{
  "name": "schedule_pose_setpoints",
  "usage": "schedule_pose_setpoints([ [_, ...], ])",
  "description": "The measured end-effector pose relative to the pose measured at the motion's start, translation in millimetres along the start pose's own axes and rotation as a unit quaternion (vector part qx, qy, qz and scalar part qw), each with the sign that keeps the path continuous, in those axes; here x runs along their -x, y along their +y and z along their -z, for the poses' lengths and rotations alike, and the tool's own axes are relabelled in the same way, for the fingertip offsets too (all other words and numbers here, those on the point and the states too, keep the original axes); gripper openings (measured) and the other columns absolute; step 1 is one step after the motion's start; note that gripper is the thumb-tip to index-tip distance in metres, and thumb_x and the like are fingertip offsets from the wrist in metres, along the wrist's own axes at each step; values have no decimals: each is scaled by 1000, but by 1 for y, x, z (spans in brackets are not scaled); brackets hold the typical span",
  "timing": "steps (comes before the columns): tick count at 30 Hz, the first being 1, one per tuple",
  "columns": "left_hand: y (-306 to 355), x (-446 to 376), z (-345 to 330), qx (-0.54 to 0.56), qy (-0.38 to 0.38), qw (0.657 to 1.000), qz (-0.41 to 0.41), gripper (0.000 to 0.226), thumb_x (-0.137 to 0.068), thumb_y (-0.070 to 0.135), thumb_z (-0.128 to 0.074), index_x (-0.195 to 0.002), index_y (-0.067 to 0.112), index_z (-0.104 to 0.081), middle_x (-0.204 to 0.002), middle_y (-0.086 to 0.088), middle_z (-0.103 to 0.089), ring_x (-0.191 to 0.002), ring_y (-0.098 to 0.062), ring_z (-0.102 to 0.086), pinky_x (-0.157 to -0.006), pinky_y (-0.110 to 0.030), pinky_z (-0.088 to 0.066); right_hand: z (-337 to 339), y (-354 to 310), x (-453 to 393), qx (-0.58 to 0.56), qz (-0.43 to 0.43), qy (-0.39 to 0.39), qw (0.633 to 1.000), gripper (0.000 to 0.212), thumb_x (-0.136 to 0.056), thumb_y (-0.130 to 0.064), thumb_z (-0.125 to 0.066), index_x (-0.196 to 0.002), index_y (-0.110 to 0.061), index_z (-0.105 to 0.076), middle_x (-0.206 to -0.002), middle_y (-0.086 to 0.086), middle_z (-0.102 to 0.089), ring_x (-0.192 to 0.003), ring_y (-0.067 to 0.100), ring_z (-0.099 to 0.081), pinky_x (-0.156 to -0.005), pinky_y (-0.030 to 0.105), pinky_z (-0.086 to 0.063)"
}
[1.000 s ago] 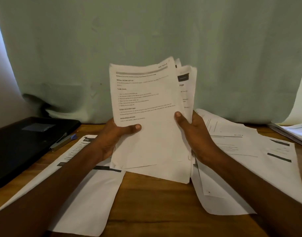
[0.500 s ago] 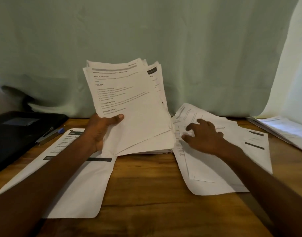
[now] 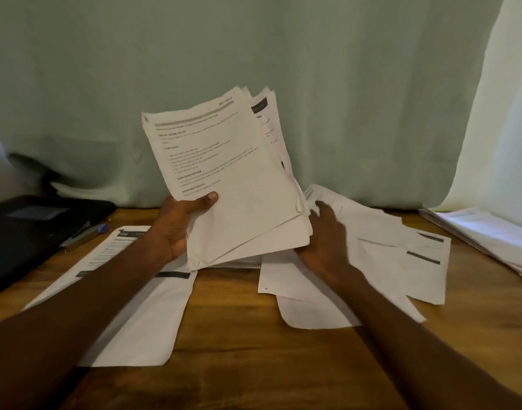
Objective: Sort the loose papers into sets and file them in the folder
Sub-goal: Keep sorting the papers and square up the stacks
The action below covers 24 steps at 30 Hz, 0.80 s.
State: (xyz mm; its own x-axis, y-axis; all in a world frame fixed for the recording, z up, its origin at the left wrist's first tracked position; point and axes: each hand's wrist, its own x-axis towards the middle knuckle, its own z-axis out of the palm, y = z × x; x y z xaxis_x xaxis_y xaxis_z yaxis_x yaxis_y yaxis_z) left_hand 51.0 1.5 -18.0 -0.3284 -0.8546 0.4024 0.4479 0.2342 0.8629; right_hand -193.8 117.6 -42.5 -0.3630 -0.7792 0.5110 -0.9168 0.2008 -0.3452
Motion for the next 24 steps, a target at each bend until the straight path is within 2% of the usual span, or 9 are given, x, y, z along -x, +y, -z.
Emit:
schedule_pose_setpoints([
  [2,5,-1,-11,21,12,1000,2,67,-79,6,-82,-142,16,-58,-136,-7,-66,-127,-28,-62,-111,-54,-45,17,19,-9,54,7,70,996,59,-84,-24,-65,-140,-10,-53,-159,18,-32,-149,35,-28,-115,51,-29],
  [3,5,0,-17,31,22,999,3,70,-76,7,-85,-141,16,-59,-135,-7,-67,-126,-29,-63,-110,-55,-46,24,31,-11,81,-19,68,994,59,-88,-26,-62,-143,-12,-49,-160,19,-29,-150,37,-25,-116,53,-25],
  [4,4,2,-25,40,31,999,4,73,-73,7,-86,-140,16,-60,-134,-7,-68,-125,-29,-63,-108,-56,-48,30,45,-12,108,-71,31,991,59,-95,-35,-56,-149,-15,-42,-163,20,-22,-152,39,-17,-118,56,-19],
  [6,-3,6,-41,55,30,998,13,75,-71,6,-88,-140,15,-59,-134,-8,-68,-124,-30,-64,-106,-58,-48,37,68,-7,140,-203,-104,964,72,-100,-62,-37,-156,-18,-28,-166,23,-10,-154,44,-4,-120,62,-8],
  [8,-12,8,-53,55,6,998,24,72,-75,4,-85,-141,16,-58,-134,-9,-68,-124,-31,-64,-105,-58,-49,39,77,0,145,-267,-185,934,85,-95,-77,-23,-155,-18,-33,-162,26,-23,-150,46,-18,-119,63,-12],
  [11,-20,12,-65,59,-10,998,10,63,-83,-2,-74,-141,15,-58,-133,-9,-68,-123,-29,-65,-102,-49,-53,38,64,6,194,-222,-168,941,66,-97,-65,-31,-139,-19,-53,-145,16,-49,-135,38,-39,-109,55,-30],
  [15,-21,17,-61,54,-13,998,-4,63,-83,-3,-72,-142,13,-57,-134,-8,-68,-122,-26,-66,-98,-43,-56,30,37,8,186,-145,-171,957,34,-96,-51,-46,-117,-27,-58,-124,6,-55,-125,32,-35,-98,47,-38],
  [21,-16,9,-39,34,39,998,-25,66,-81,-1,-73,-142,14,-56,-133,-6,-68,-120,-24,-66,-93,-40,-58,16,37,-10,104,-188,-125,969,33,-99,-53,-49,-95,-20,-54,-124,12,-51,-126,33,-37,-101,50,-38],
  [24,-21,9,-39,31,51,998,-8,63,-84,-3,-73,-141,15,-57,-130,-4,-70,-118,-24,-68,-86,-35,-60,12,44,-22,26,-187,-97,977,35,-103,-48,-47,-94,-16,-55,-125,16,-54,-119,31,-45,-95,43,-40],
])
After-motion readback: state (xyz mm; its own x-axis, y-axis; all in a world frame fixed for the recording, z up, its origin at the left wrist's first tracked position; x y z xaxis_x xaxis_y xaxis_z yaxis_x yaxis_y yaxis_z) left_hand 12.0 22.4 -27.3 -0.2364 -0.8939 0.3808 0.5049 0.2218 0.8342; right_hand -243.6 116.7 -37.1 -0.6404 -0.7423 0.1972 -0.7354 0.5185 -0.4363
